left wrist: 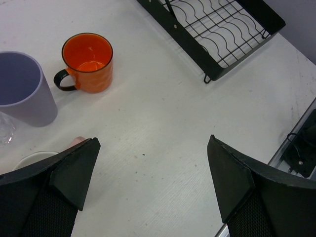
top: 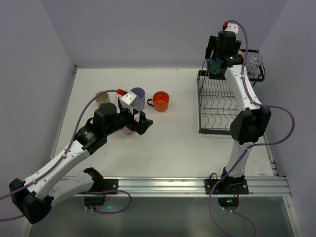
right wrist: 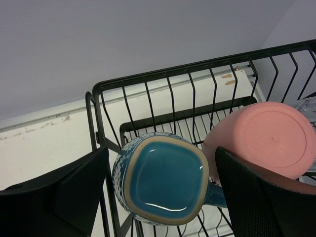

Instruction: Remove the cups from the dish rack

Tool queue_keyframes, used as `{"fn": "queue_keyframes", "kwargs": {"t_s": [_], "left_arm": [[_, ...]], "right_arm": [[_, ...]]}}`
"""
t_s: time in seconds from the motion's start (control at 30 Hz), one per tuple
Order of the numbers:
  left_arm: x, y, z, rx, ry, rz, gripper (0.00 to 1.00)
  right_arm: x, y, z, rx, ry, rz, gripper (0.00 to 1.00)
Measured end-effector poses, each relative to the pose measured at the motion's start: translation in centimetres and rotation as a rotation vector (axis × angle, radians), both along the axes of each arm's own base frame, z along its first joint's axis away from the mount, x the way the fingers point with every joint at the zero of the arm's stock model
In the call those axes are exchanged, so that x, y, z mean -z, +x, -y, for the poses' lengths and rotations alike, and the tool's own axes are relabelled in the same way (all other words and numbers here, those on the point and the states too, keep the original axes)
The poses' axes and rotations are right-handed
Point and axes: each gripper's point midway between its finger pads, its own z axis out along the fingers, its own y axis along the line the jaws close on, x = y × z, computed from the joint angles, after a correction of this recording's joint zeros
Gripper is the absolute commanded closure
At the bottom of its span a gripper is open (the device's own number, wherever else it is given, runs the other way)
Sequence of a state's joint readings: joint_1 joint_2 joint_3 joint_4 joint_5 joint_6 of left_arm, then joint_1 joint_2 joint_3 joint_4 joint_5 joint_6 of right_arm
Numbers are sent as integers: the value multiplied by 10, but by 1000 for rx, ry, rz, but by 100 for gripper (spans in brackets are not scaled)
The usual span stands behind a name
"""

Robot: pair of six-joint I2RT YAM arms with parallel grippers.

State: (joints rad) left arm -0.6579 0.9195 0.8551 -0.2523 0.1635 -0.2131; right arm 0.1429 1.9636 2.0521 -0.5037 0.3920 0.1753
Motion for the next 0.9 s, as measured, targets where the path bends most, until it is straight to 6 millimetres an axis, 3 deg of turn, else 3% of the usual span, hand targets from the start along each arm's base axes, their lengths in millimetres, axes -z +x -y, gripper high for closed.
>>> {"fn": "queue_keyframes", "kwargs": {"t_s": [0.17, 0.27, 0.3, 0.4, 0.43, 0.67, 0.9], "left_arm": [[1, 1, 0, -4, 4, -3, 0], [3, 2, 0, -6, 7, -5, 0], [3, 2, 0, -7, 8, -5, 0], [3, 2, 0, -10, 9, -6, 0], [4, 3, 0, -10, 10, -6, 0], [7, 4, 0, -10, 16, -14, 0], [13, 6, 2, -9, 28, -30, 0]], "right_arm": [[3, 3, 1, -8, 7, -2, 15], [3, 4, 0, -11, 7, 2, 24], [3, 5, 0, -12, 6, 2, 35], [0, 6, 1, -14, -5, 11, 49], [0, 6, 1, -15, -8, 13, 59], [-2, 8, 1, -24, -32, 23, 87], [-15, 8, 2, -31, -49, 58, 96]]}}
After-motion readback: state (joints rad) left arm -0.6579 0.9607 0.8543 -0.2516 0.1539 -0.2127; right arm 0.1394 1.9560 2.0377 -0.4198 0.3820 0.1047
